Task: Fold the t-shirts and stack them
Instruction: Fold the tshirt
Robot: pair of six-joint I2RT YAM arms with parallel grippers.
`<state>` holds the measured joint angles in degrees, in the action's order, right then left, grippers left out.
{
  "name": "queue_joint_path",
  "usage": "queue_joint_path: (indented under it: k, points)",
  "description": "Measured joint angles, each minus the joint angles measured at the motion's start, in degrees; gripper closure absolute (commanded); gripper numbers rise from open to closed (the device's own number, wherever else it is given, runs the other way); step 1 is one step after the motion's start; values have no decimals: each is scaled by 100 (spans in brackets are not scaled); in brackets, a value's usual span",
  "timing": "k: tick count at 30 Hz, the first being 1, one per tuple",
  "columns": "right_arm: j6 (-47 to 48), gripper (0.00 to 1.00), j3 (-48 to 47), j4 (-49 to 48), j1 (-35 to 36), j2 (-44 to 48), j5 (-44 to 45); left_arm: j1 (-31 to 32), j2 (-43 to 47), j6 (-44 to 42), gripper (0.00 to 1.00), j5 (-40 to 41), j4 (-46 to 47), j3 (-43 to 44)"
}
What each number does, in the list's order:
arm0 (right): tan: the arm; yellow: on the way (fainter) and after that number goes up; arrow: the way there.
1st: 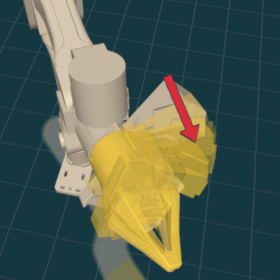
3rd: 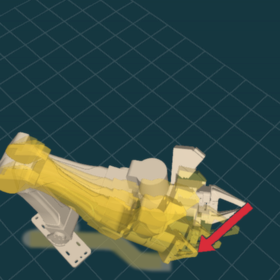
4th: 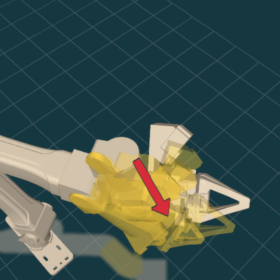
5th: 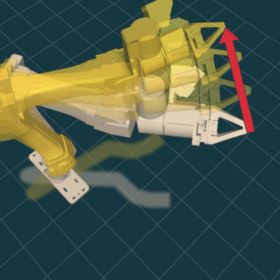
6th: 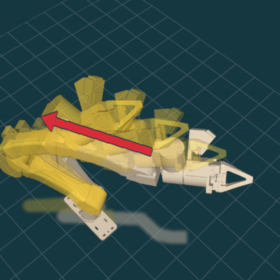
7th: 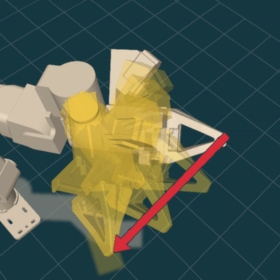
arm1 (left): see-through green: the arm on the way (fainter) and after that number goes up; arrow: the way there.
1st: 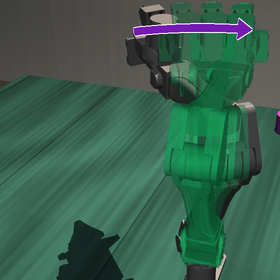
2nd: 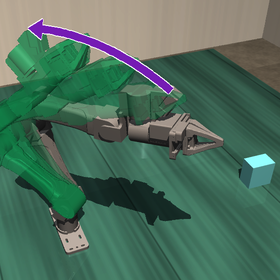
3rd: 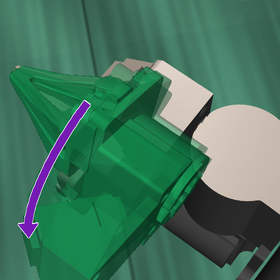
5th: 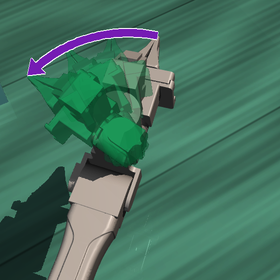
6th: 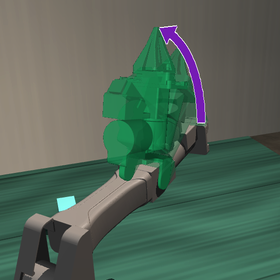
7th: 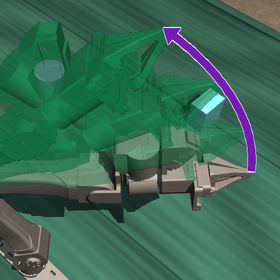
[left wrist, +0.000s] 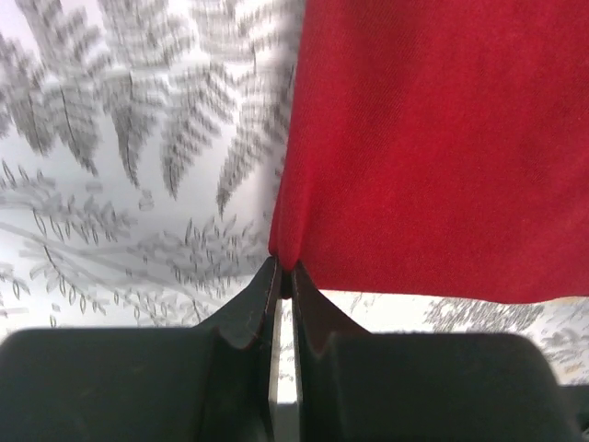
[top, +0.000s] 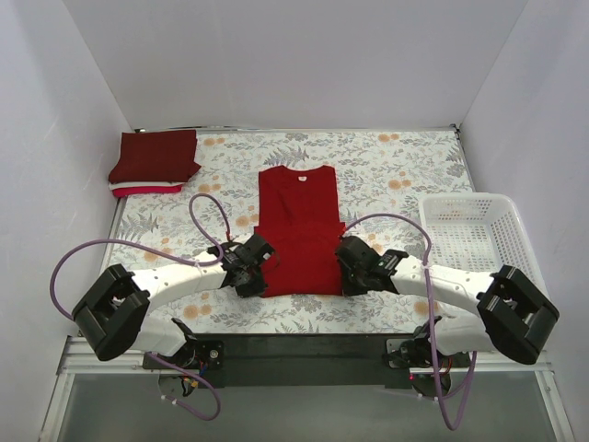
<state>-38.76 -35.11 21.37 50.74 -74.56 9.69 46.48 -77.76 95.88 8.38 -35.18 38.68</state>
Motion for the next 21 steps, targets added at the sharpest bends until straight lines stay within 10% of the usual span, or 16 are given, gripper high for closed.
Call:
queue_joint_path:
  k: [13, 17, 21]
  points:
    - [-1104, 99, -129, 2361, 3088, 802, -1276, 3501, 990, 1547, 100, -955, -1764, -24]
    - [-1049, 99, -968, 3279, 2830, 981, -1163, 3340, 1150, 1672, 100, -721, -2411, 813]
    - [-350, 99, -2094, 3757, 1486, 1058, -717, 1843, 1408, 1176, 100, -529, -2435, 1797]
